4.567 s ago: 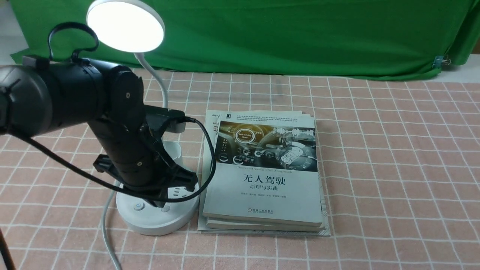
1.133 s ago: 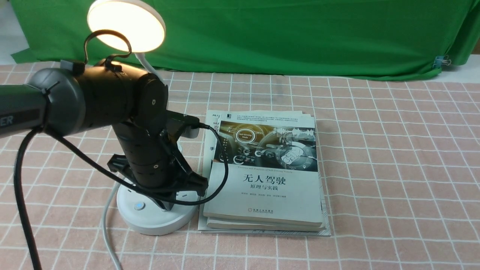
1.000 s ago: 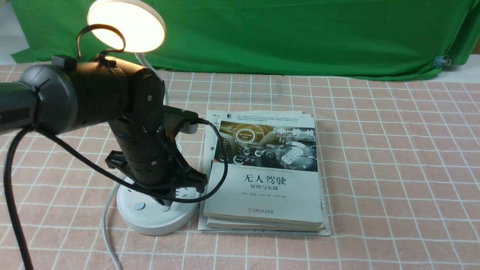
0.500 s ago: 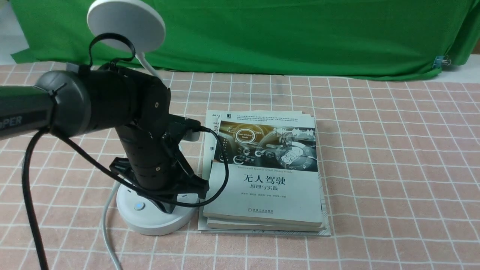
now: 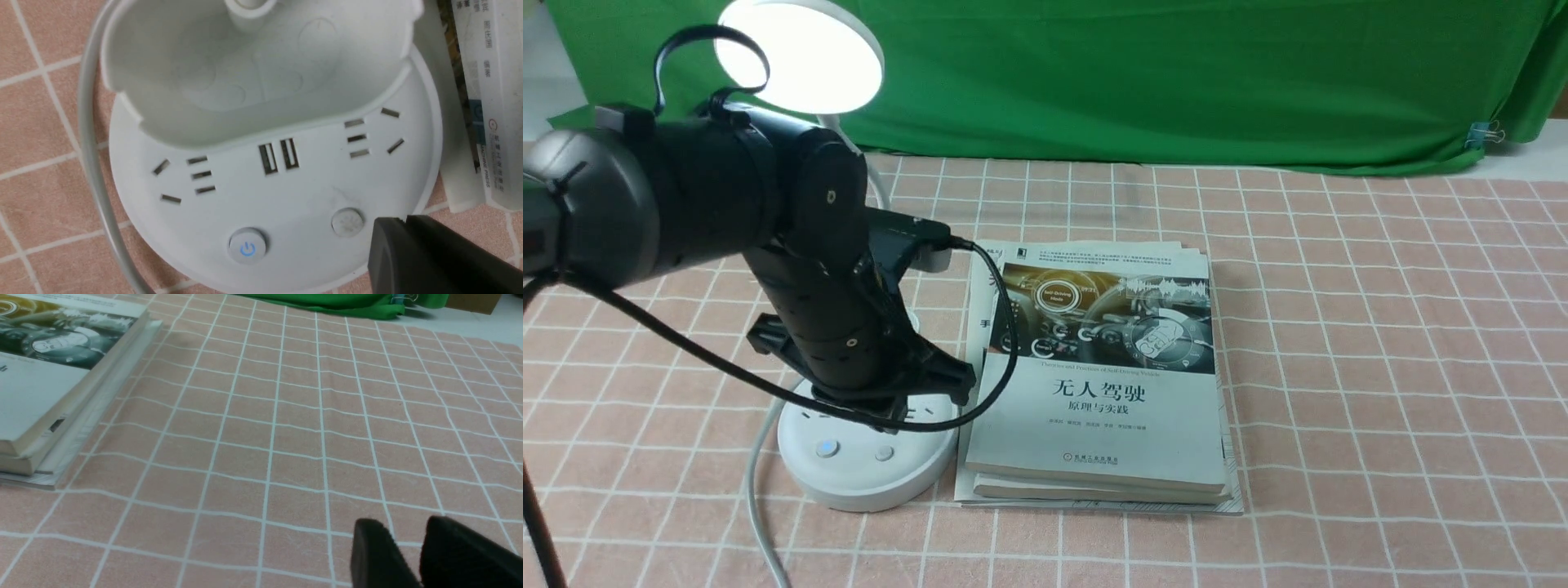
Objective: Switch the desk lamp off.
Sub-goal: Use the left arm to press the button switch on the lamp holder
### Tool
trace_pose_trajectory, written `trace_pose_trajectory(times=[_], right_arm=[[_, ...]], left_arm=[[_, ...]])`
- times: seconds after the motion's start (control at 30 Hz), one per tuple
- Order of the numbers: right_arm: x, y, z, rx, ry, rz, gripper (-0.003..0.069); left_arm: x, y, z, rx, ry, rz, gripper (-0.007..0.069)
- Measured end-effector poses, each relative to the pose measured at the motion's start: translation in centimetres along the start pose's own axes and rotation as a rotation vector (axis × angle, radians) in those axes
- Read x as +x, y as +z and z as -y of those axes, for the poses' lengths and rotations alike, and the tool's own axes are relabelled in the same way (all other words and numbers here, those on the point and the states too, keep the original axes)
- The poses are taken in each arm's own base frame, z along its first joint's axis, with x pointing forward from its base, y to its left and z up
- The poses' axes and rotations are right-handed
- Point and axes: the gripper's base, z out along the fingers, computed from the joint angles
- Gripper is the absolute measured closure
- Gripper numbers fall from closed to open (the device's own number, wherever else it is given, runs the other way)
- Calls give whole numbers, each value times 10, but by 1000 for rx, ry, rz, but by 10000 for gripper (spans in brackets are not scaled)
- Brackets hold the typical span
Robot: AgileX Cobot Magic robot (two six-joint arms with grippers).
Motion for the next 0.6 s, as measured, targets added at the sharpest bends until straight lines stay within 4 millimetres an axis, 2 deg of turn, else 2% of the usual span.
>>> trace_pose_trajectory(times=[0.33,0.5,0.6], right_arm=[[0,0,0,0,0,0,419],[0,0,0,0,0,0,419],[0,0,0,0,0,0,419]], left_arm=[[0,34,-1,2,-6,-99,619],[-1,35,-1,2,-6,-100,619],[0,29,0,3,-5,-92,619]])
